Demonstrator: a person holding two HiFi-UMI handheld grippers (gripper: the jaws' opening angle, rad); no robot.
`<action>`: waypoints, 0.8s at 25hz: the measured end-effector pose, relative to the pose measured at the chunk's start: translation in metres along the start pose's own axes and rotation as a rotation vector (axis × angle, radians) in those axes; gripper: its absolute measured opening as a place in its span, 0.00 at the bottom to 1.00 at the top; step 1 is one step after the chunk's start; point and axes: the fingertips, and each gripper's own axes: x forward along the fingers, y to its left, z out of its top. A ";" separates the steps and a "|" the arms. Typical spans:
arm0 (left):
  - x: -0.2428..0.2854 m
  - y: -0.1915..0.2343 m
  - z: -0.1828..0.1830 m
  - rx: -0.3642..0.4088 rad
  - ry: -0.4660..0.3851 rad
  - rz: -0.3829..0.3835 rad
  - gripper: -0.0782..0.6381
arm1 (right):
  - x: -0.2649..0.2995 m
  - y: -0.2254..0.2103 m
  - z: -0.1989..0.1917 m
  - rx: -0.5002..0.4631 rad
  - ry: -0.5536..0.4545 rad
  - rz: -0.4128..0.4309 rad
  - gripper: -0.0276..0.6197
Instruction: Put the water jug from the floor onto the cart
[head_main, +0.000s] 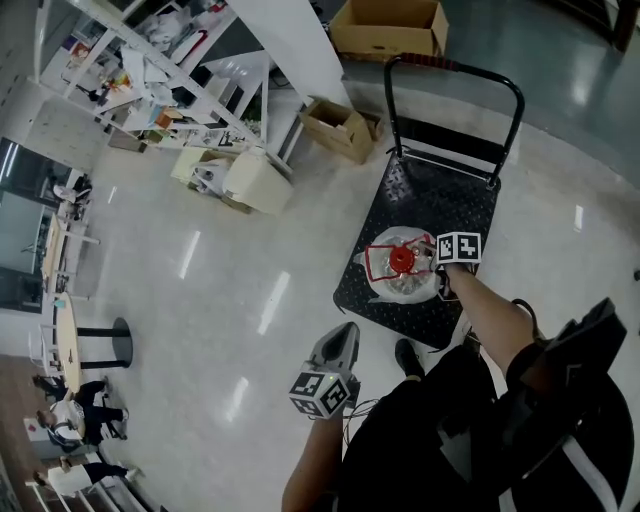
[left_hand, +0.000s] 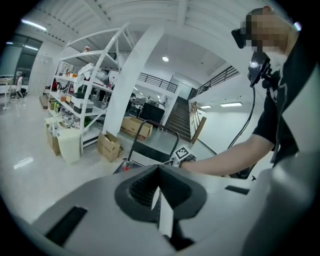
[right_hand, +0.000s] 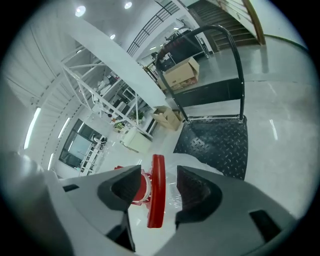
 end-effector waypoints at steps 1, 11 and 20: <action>0.002 -0.004 0.001 0.002 -0.002 -0.001 0.10 | -0.007 -0.003 0.007 -0.007 -0.017 -0.001 0.36; 0.032 -0.072 0.049 0.107 -0.108 -0.120 0.10 | -0.155 0.020 0.074 -0.213 -0.231 0.132 0.37; 0.114 -0.219 0.132 0.278 -0.159 -0.341 0.10 | -0.384 0.006 0.139 -0.440 -0.534 0.116 0.17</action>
